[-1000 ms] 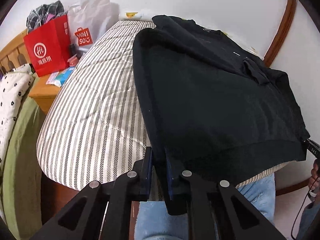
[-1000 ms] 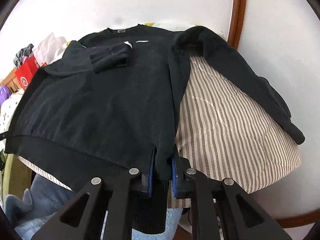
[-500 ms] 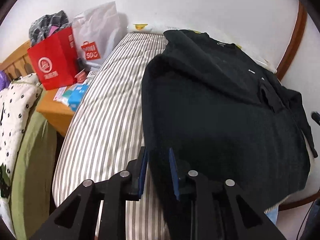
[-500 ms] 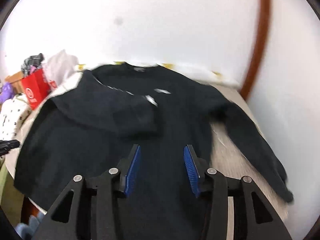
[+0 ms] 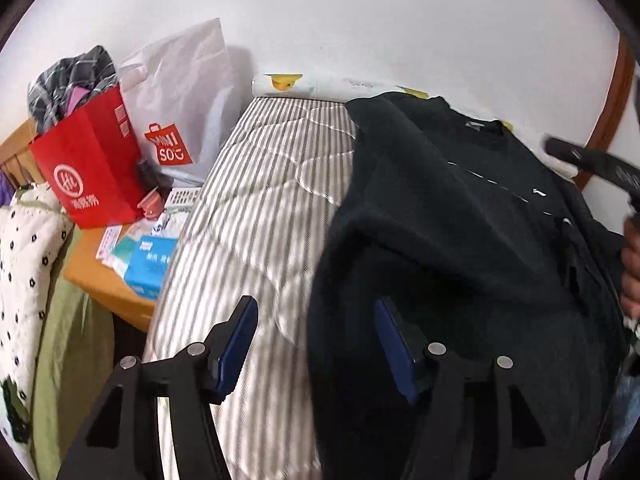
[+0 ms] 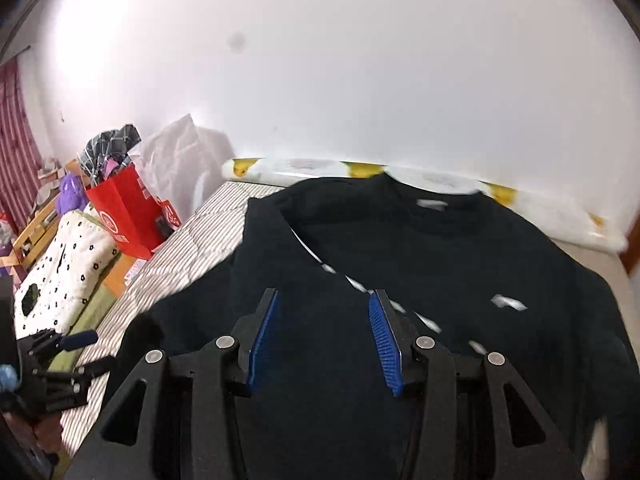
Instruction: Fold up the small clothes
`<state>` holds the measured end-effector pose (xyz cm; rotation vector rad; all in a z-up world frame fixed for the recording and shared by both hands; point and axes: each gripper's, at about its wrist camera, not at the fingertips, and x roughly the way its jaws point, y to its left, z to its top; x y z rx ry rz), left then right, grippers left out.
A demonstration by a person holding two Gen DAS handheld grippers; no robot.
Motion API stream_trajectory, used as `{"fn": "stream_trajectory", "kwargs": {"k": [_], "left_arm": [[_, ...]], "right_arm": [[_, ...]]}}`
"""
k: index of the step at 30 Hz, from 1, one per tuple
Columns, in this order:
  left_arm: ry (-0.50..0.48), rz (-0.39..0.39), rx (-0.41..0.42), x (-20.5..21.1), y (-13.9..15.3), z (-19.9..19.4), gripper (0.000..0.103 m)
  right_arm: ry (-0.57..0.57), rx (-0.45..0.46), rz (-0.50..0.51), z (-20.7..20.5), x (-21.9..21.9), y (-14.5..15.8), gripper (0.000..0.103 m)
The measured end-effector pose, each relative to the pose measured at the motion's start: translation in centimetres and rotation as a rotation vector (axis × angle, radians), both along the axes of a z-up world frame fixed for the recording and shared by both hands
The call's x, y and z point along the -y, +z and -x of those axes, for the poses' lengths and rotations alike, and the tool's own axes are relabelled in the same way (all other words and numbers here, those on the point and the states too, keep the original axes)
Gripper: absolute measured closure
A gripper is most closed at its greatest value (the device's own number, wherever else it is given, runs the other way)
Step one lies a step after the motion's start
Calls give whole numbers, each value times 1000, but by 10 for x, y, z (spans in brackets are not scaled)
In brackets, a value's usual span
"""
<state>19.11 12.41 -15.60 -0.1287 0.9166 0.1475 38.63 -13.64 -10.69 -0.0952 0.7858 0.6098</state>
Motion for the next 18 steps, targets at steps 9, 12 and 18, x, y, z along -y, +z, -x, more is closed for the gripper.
{"fn": "stream_trajectory", "kwargs": {"k": [9, 12, 18], "left_arm": [[-96, -50, -32, 0, -10, -42, 61], [-115, -43, -23, -3, -20, -51, 68], [-133, 17, 8, -3, -28, -66, 81]], "right_arm": [[105, -52, 12, -87, -103, -37, 57], [148, -97, 2, -110, -129, -50, 57], [181, -157, 30, -140, -160, -77, 71]]}}
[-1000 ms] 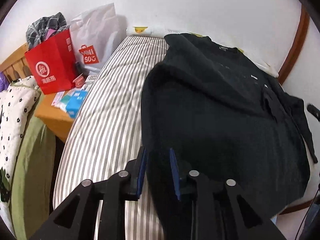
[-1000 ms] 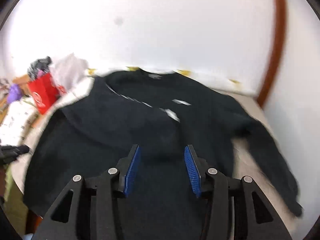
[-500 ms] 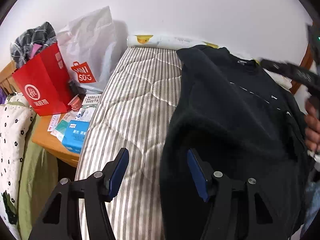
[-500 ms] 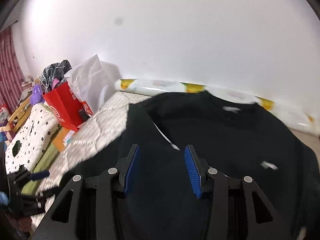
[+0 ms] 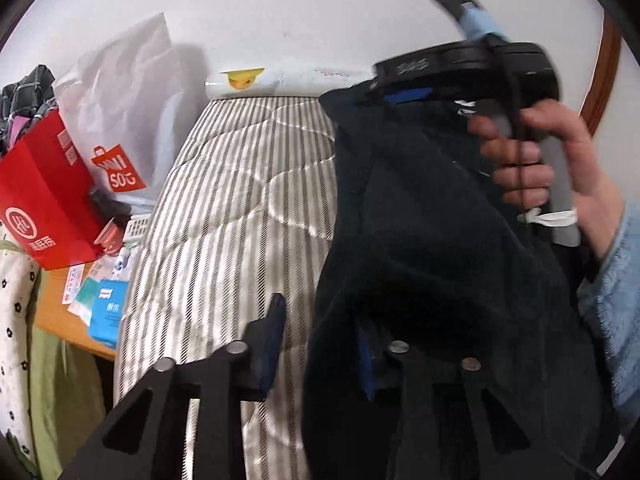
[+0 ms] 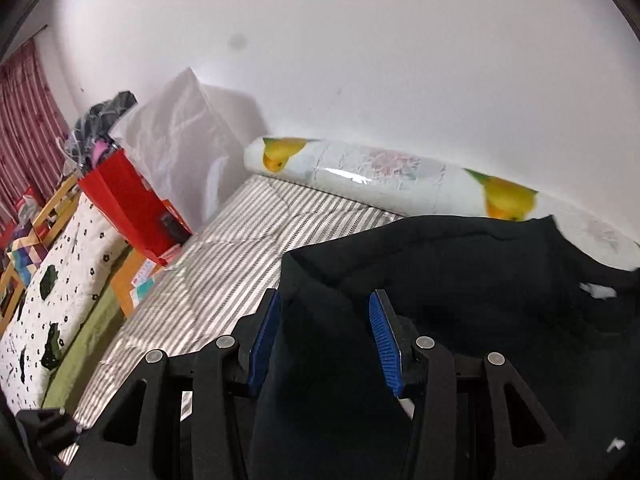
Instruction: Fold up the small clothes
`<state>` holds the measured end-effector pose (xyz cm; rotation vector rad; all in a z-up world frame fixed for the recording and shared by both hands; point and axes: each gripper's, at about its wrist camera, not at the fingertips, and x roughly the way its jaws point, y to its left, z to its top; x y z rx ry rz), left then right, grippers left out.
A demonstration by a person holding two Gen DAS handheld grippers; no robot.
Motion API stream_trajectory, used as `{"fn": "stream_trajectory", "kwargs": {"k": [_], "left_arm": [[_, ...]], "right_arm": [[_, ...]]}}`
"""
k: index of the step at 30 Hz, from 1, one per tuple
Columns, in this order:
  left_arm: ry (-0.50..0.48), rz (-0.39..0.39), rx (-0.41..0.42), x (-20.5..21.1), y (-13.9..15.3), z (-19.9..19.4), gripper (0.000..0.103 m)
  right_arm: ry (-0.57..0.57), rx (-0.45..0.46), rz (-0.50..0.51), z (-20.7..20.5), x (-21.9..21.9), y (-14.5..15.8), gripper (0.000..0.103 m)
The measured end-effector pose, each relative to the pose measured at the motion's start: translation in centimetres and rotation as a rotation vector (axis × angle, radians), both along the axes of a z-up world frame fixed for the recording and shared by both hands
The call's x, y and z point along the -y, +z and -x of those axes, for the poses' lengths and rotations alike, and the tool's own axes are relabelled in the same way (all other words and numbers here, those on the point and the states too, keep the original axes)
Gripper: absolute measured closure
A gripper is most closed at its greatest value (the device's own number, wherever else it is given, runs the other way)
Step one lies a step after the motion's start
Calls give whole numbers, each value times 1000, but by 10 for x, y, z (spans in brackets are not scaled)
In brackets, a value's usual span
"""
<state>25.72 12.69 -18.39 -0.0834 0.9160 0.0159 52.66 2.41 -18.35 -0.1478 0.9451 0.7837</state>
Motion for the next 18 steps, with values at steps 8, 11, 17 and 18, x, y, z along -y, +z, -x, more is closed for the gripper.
{"fn": "stream_trajectory", "kwargs": {"k": [8, 11, 17, 18], "left_arm": [[77, 129, 39, -34, -2, 2, 96], [97, 152, 24, -44, -6, 2, 96], [117, 136, -26, -43, -15, -4, 96], [119, 135, -26, -44, -15, -4, 95]], "right_arm": [[23, 73, -86, -11, -13, 17, 94], [22, 23, -100, -24, -34, 7, 94], [5, 23, 23, -27, -69, -30, 94], [0, 21, 29, -27, -69, -34, 94]]}}
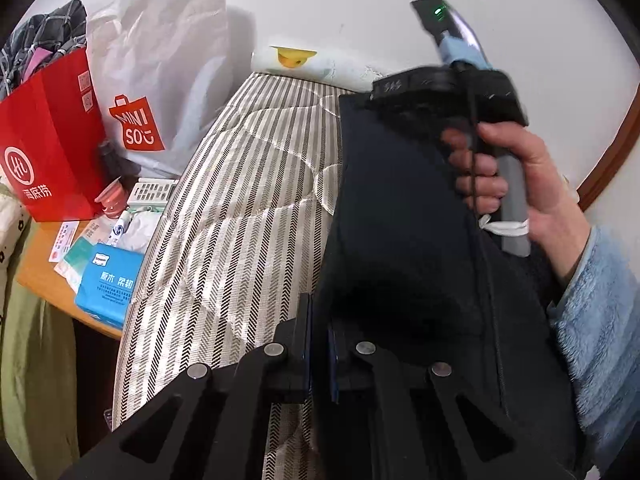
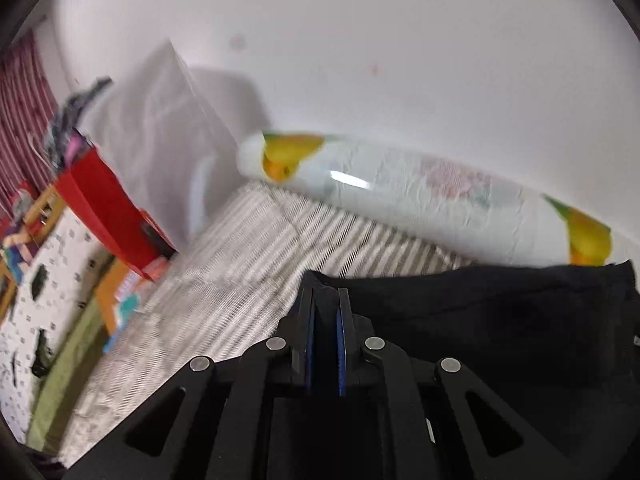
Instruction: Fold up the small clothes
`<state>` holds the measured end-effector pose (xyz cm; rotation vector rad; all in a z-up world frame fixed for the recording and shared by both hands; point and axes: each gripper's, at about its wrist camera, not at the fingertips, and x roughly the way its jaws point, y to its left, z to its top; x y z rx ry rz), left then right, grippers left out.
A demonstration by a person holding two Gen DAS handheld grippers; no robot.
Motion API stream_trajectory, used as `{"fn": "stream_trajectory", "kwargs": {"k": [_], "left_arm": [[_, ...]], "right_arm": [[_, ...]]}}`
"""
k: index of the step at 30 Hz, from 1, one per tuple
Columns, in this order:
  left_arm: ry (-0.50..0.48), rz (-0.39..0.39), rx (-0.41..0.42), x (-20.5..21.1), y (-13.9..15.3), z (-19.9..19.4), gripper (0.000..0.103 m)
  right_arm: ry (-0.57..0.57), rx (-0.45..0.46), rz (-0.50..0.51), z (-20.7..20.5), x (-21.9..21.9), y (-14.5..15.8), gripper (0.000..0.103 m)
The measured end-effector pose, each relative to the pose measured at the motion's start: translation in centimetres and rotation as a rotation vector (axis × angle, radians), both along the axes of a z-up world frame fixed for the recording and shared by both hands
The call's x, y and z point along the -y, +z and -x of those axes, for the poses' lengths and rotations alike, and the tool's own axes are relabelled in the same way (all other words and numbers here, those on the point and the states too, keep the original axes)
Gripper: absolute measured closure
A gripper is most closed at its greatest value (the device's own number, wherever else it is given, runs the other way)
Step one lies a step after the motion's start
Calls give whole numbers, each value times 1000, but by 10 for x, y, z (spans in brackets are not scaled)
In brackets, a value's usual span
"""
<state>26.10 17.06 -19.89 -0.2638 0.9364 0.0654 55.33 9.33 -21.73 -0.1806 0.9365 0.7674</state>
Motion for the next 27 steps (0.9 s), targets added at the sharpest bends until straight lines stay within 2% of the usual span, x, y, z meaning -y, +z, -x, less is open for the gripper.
{"fn": "stream_trajectory", "kwargs": {"k": [2, 3, 5, 7, 11, 13, 16, 18, 19, 23, 26, 27], "left_arm": [[5, -18, -11, 2, 0, 0, 94], [5, -23, -18, 2, 0, 0, 93], [16, -22, -27, 2, 1, 2, 92], [38, -22, -34, 1, 3, 6, 87], [61, 3, -11, 0, 8, 21, 75], [65, 16, -6, 1, 11, 28, 67], [65, 22, 10, 6, 18, 42, 61], [69, 26, 25, 11, 24, 52, 49], [73, 29, 34, 14, 27, 57, 47], [83, 27, 47, 25, 38, 70, 45], [88, 44, 42, 33, 46, 79, 45], [87, 44, 44, 35, 49, 81, 45]], "right_arm": [[-27, -14, -2, -1, 5, 1, 89], [-43, -25, 0, -2, 9, 5, 78], [-79, -38, -2, 4, 26, 21, 63], [-103, -26, -11, 18, 47, 36, 63], [-174, 125, 132, 77, 118, 56, 59], [-208, 148, 180, 104, 162, 55, 56], [-270, 161, 242, 139, 222, 49, 55], [-275, 140, 247, 158, 250, 44, 54], [-267, 114, 239, 170, 264, 40, 53], [-241, 67, 222, 198, 282, 20, 50], [-260, 104, 283, 202, 277, 2, 50], [-260, 124, 275, 204, 275, 0, 50]]}}
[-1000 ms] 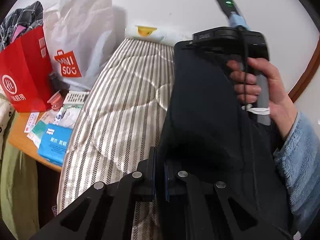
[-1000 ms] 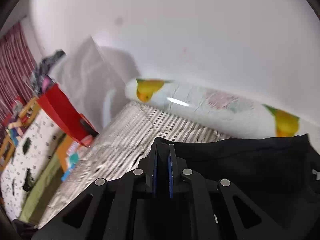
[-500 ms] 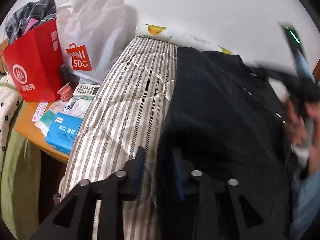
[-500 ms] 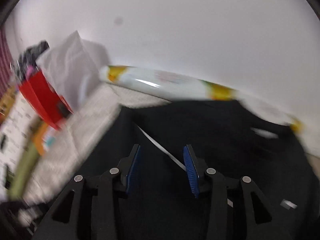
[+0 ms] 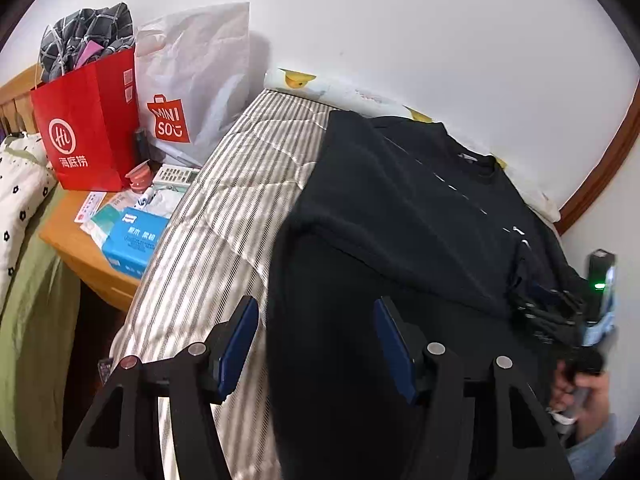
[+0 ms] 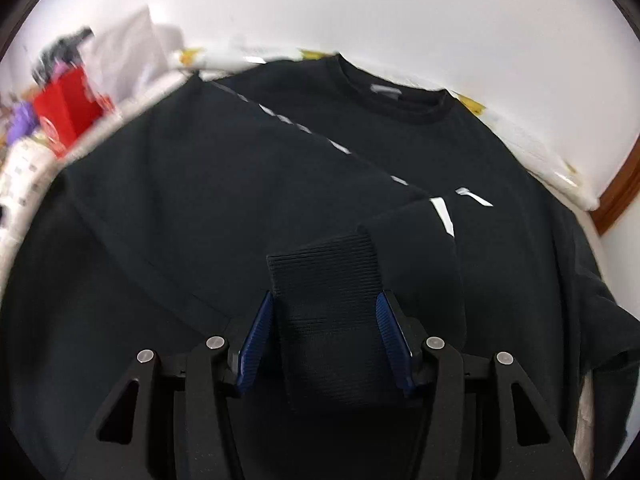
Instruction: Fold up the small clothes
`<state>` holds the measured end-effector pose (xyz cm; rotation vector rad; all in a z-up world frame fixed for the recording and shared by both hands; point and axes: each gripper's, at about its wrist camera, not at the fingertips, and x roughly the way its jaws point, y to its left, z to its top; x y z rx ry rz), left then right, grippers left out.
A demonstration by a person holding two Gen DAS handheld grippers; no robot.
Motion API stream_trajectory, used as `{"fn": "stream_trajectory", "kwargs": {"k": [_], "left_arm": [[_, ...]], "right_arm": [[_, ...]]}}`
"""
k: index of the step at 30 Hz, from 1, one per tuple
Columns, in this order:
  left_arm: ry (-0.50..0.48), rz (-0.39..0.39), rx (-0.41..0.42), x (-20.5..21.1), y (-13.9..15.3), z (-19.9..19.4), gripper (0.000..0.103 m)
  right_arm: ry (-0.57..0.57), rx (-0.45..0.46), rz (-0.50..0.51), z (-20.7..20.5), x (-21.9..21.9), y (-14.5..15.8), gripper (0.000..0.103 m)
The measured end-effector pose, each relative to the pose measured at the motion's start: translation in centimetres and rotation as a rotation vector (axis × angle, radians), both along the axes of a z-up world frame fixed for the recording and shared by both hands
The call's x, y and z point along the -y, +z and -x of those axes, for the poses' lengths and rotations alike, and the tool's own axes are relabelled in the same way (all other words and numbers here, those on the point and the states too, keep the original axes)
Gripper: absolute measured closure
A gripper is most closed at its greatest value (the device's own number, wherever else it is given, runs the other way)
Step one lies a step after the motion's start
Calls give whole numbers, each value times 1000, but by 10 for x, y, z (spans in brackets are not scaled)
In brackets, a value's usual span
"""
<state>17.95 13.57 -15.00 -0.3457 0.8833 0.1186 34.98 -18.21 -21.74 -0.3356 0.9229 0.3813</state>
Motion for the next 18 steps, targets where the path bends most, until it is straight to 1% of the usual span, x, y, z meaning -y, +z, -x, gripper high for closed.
{"fn": "stream_trajectory", "kwargs": {"k": [2, 4, 5, 6, 7, 8, 10, 11, 13, 14, 15, 16, 18], "left_arm": [[2, -17, 8, 6, 8, 8, 44], [9, -26, 14, 9, 13, 13, 44], [12, -27, 15, 11, 16, 17, 43], [13, -28, 16, 13, 19, 19, 43], [13, -32, 17, 16, 20, 20, 43], [13, -41, 16, 18, 22, 22, 43], [11, -58, 14, 23, 25, 26, 43], [10, -64, 7, 25, 25, 28, 43], [9, -65, 1, 30, 24, 32, 43], [3, -64, -2, 33, 23, 33, 43], [-2, -65, -6, 36, 23, 34, 43], [-4, -66, -9, 38, 22, 34, 43], [-19, -63, -12, 46, 20, 34, 43]], "right_arm": [[13, 20, 11, -1, -4, 0, 49], [16, 29, 6, -3, -4, 0, 52], [11, 24, -8, -4, 1, 2, 62], [-4, 26, -14, -6, 6, 4, 78], [-33, 32, -12, -7, 15, 8, 81], [-54, 37, -19, -7, 24, 13, 82], [-104, 57, -66, -9, 50, 28, 82], [-141, 78, -86, -9, 68, 37, 82], [-222, 105, -92, -15, 107, 49, 81], [-249, 106, -86, -19, 123, 52, 75], [-274, 105, -74, -22, 137, 54, 68], [-304, 116, -66, -24, 157, 56, 65], [-347, 137, -43, -23, 179, 60, 65]]}}
